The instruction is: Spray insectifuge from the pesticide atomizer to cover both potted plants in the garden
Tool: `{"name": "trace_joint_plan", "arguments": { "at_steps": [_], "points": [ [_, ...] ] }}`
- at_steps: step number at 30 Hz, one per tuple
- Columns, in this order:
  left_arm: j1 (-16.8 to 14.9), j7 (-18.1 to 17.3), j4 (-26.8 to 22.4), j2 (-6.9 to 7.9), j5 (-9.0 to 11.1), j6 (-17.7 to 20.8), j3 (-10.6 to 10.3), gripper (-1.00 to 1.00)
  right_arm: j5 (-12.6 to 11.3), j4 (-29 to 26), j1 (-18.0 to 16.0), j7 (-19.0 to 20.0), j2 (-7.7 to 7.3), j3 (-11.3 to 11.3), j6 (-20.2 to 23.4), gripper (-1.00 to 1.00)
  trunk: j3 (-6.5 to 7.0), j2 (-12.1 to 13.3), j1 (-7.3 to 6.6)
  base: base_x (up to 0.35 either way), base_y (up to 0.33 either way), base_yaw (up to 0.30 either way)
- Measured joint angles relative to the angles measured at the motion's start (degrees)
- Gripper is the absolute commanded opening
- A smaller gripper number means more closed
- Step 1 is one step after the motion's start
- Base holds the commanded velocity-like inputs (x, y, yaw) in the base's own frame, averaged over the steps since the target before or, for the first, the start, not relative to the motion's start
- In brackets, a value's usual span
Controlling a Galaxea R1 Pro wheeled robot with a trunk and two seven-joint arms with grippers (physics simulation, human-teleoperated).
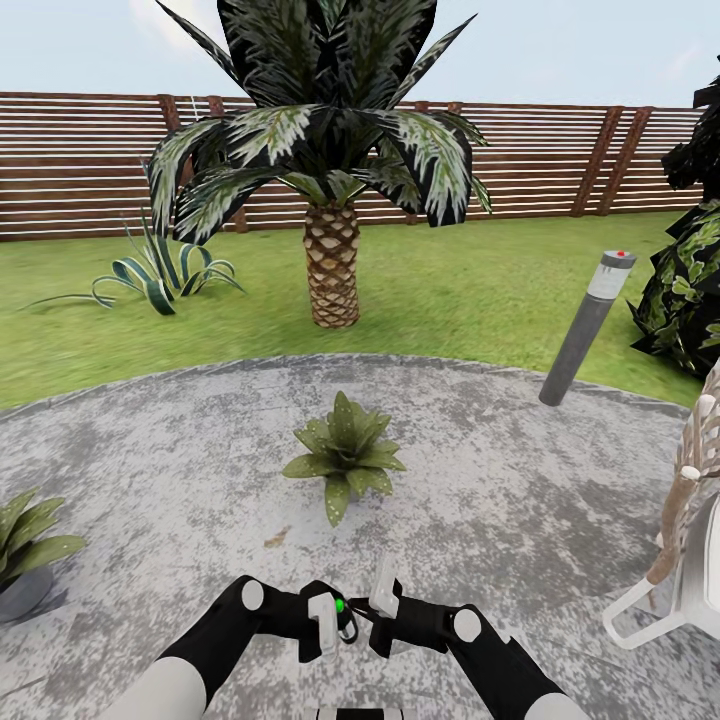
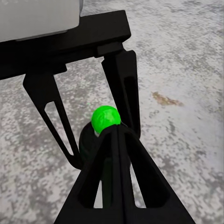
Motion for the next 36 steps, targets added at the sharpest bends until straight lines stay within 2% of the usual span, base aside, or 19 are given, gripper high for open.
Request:
{"name": "trace_joint_plan", "arguments": {
  "at_steps": [19, 24, 29, 31, 33, 36],
  "points": [
    [0.0, -0.1, 0.1, -0.34, 0.2, -0.1, 0.0, -1.0, 0.0, 0.0, 0.0, 0.0, 0.06, 0.1, 0.0, -1.0, 0.0, 0.0, 0.0, 0.0, 0.0, 0.0],
    [-0.1, 0.1, 0.2, 0.44, 0.1, 0.0, 0.2, -1.0, 0.0, 0.0, 0.0, -0.1, 0.07, 0.1, 0.0, -1.0, 0.0, 0.0, 0.0, 0.0, 0.0, 0.0],
    [0.5, 0.2, 0.3, 3.45, -0.1, 0.0, 0.8, -1.0, 0.1, 0.1, 0.0, -0.1, 0.07, 0.1, 0.0, -1.0, 0.0, 0.0, 0.0, 0.0, 0.0, 0.0],
    [0.7, 0.2, 0.3, 5.13, -0.3, 0.0, 1.1, -1.0, 0.1, 0.1, 0.0, -0.1, 0.06, 0.1, 0.0, -1.0, 0.0, 0.0, 0.0, 0.0, 0.0, 0.0],
    [0.7, 0.3, 0.4, 7.43, -0.4, 0.0, 1.2, -1.0, 0.1, 0.2, 0.0, -0.1, 0.02, 0.1, 0.0, -1.0, 0.0, 0.0, 0.0, 0.0, 0.0, 0.0],
    [0.7, 0.4, 1.0, 12.56, -0.2, -0.1, 1.5, -1.0, 0.9, 0.3, 0.0, -0.1, 0.0, 0.1, -0.1, -1.0, 0.0, 0.0, 0.0, 0.0, 0.0, 0.0]
  ]
}}
